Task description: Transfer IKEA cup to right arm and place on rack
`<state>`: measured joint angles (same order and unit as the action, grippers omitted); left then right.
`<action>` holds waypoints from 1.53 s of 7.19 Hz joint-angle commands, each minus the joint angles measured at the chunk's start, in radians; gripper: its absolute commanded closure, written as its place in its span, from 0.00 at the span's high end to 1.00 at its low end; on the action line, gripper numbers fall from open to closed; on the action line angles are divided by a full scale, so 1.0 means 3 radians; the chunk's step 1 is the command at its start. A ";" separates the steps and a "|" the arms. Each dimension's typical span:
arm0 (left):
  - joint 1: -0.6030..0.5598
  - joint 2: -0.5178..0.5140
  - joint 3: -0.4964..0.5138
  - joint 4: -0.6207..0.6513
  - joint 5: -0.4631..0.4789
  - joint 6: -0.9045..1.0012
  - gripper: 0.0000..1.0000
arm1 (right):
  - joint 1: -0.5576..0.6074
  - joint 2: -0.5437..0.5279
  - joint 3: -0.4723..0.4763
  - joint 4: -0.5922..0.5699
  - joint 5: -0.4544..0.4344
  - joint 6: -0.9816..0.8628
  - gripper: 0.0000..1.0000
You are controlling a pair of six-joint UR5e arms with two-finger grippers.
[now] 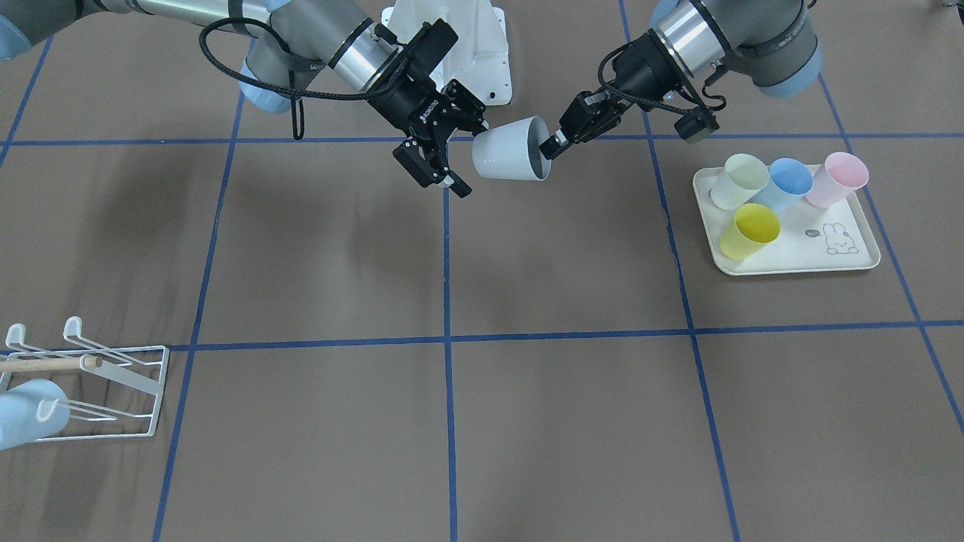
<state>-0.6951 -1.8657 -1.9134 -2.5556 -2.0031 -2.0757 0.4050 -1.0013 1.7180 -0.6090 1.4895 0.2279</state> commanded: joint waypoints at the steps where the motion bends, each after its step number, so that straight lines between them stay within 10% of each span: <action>1: 0.0006 -0.0009 0.0027 0.0000 0.0004 0.0006 0.00 | -0.0041 0.0024 0.0000 0.0000 -0.0005 -0.0013 0.99; 11: 0.0006 0.0001 0.0022 -0.0010 0.0004 0.0093 0.00 | -0.0036 0.0029 0.0041 0.0000 -0.0021 0.0002 0.92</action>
<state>-0.6930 -1.8665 -1.9062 -2.5585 -2.0017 -2.0481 0.3935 -0.9928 1.7304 -0.6090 1.4846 0.2291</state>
